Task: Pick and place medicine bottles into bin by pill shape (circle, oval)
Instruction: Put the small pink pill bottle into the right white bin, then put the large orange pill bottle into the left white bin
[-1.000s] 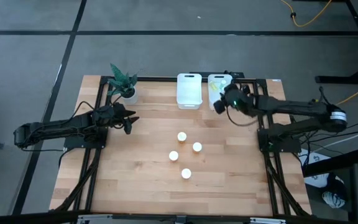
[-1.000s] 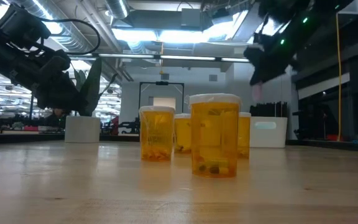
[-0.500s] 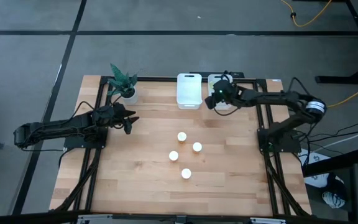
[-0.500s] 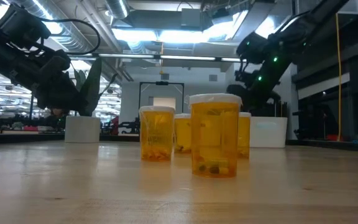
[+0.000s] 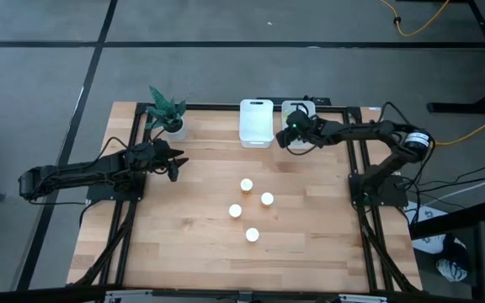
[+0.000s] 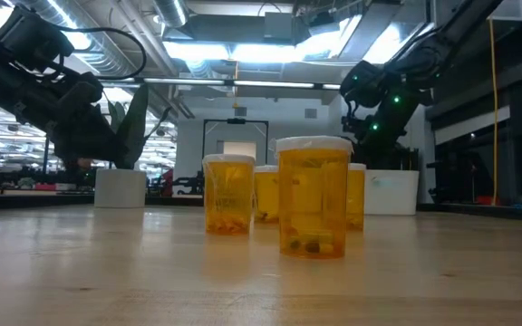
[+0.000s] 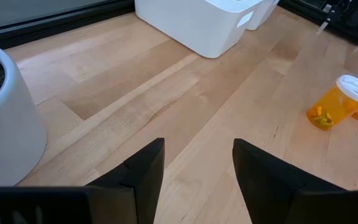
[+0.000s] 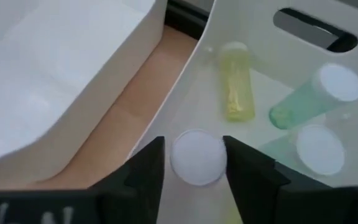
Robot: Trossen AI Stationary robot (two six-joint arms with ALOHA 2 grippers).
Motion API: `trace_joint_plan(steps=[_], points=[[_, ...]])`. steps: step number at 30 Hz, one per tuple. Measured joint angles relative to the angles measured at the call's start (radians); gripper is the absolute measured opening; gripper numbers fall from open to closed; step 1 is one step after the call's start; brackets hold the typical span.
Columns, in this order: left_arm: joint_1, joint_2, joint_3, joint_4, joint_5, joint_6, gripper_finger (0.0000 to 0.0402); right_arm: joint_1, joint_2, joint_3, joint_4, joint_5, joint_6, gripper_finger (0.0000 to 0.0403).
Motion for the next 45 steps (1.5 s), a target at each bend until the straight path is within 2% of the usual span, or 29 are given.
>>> trace_joint_plan(steps=[8,13,16,21,24,27,31,35,38,45], points=[[0.000,0.000,0.000,0.000,0.000,-0.001,0.0182,0.000,-0.096,0.000,-0.005,-0.018,-0.003,0.0212],[0.000,0.000,0.000,0.000,0.000,-0.006,0.0182,0.000,-0.209,0.000,-0.025,-0.114,-0.004,0.0215],[0.000,0.000,0.000,0.000,0.001,-0.016,0.0182,0.002,-0.292,0.000,-0.060,-0.278,0.003,0.0215],[0.000,0.000,0.000,0.000,0.061,-0.117,0.0182,0.062,-0.409,0.001,-0.097,-0.667,-0.042,0.0215],[0.000,0.000,0.000,0.022,0.108,-0.112,0.0182,0.132,-0.454,0.001,-0.126,-0.780,-0.079,0.0215],[0.000,0.013,-0.001,0.192,0.139,-0.105,0.0182,0.208,-0.477,0.001,-0.167,-0.764,-0.077,0.0216],[-0.034,0.082,0.004,0.436,0.234,-0.076,0.0182,0.311,-0.483,0.001,-0.206,-0.627,-0.041,0.0216],[-0.107,0.207,0.070,0.434,0.186,0.001,0.0181,0.394,-0.483,0.001,-0.245,-0.459,0.057,0.0216],[-0.154,0.334,0.136,0.429,0.169,0.056,0.0181,0.440,-0.483,0.001,-0.282,-0.373,0.108,0.0216],[-0.232,0.635,0.270,0.424,0.163,0.227,0.0181,0.486,-0.483,0.001,-0.310,-0.260,0.160,0.0216]])
